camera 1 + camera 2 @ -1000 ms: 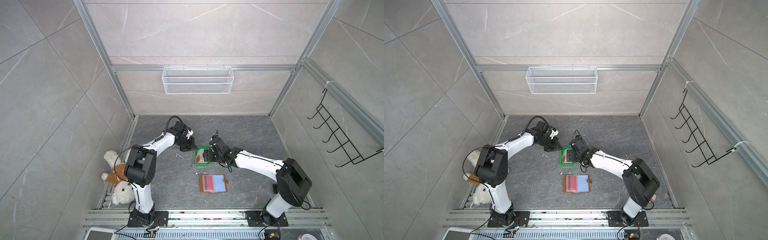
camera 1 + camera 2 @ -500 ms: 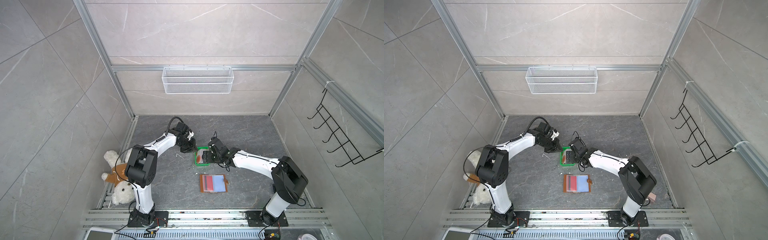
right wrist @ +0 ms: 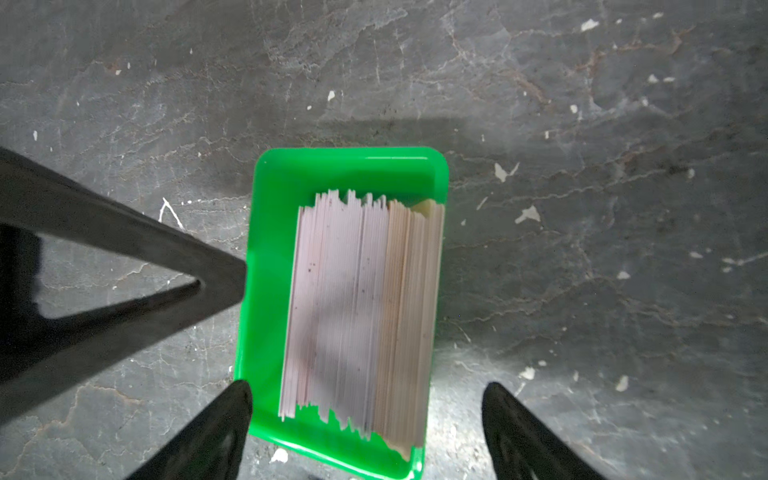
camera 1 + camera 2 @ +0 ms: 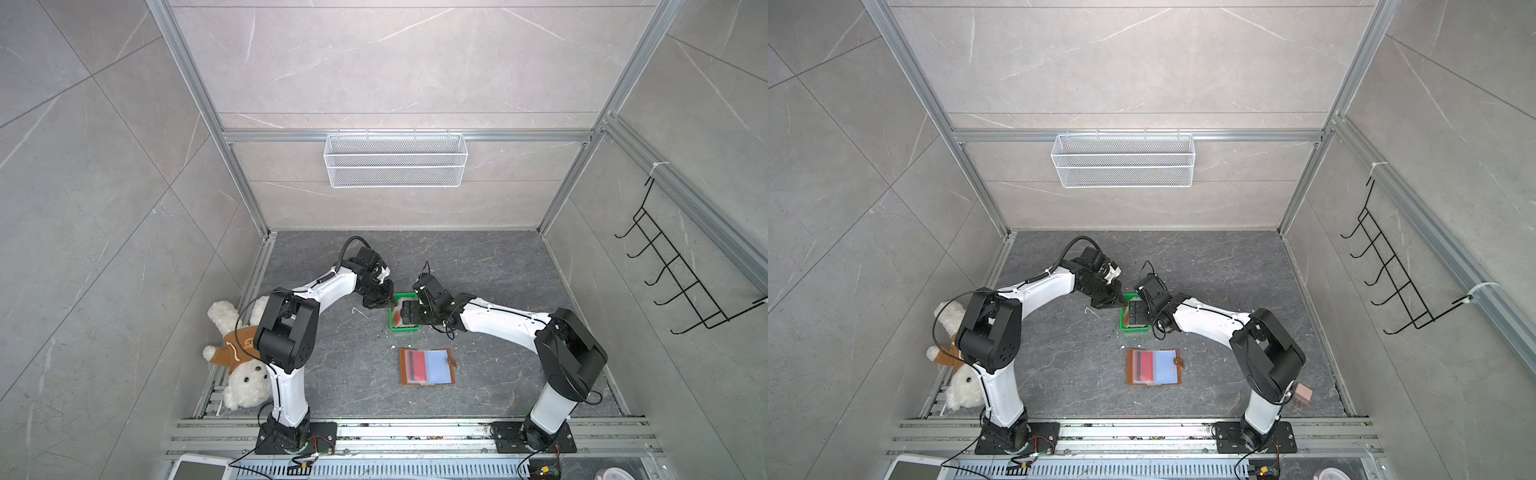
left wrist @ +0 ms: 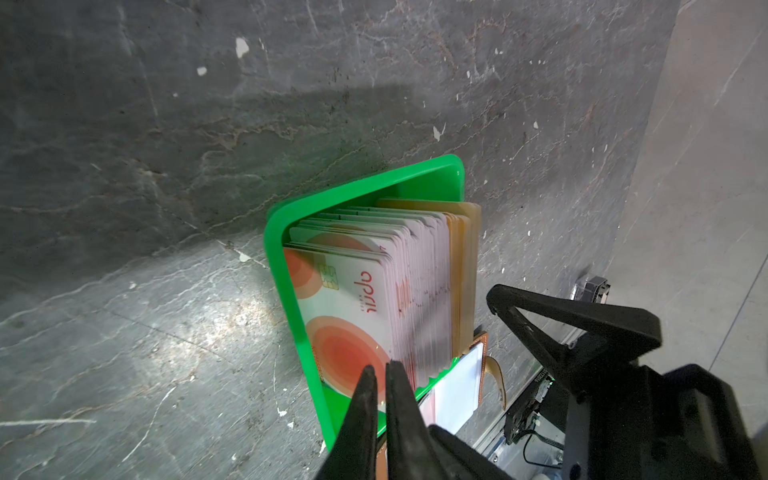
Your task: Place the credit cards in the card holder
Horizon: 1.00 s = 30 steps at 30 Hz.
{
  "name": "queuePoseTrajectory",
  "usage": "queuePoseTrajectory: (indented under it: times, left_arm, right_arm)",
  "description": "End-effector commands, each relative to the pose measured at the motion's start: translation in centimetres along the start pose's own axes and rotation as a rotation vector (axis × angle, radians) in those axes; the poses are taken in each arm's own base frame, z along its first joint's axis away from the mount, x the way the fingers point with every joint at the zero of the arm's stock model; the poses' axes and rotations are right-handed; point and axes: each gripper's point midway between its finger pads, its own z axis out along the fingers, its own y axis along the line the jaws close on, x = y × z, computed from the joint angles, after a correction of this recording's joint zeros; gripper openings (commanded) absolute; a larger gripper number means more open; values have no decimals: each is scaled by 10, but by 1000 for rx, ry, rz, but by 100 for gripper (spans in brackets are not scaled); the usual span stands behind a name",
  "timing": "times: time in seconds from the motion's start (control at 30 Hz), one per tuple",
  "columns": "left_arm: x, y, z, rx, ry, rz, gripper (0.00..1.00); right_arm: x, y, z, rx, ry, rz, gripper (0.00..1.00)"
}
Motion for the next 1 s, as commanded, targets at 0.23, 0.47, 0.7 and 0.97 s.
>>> queuePoseTrajectory:
  times: [0.23, 0.47, 0.7, 0.97]
  left_arm:
    - [10, 4, 9, -66, 44, 3, 8]
    - [10, 10, 8, -105, 38, -7, 3]
    - [12, 12, 11, -105, 55, -18, 2]
    - [13, 14, 13, -112, 59, -23, 2]
  right_arm:
    - [2, 8, 17, 31, 33, 3, 89]
    - [5, 6, 23, 61, 44, -7, 89]
    - [6, 2, 28, 87, 44, 1, 89]
    - [5, -1, 30, 108, 46, -2, 89]
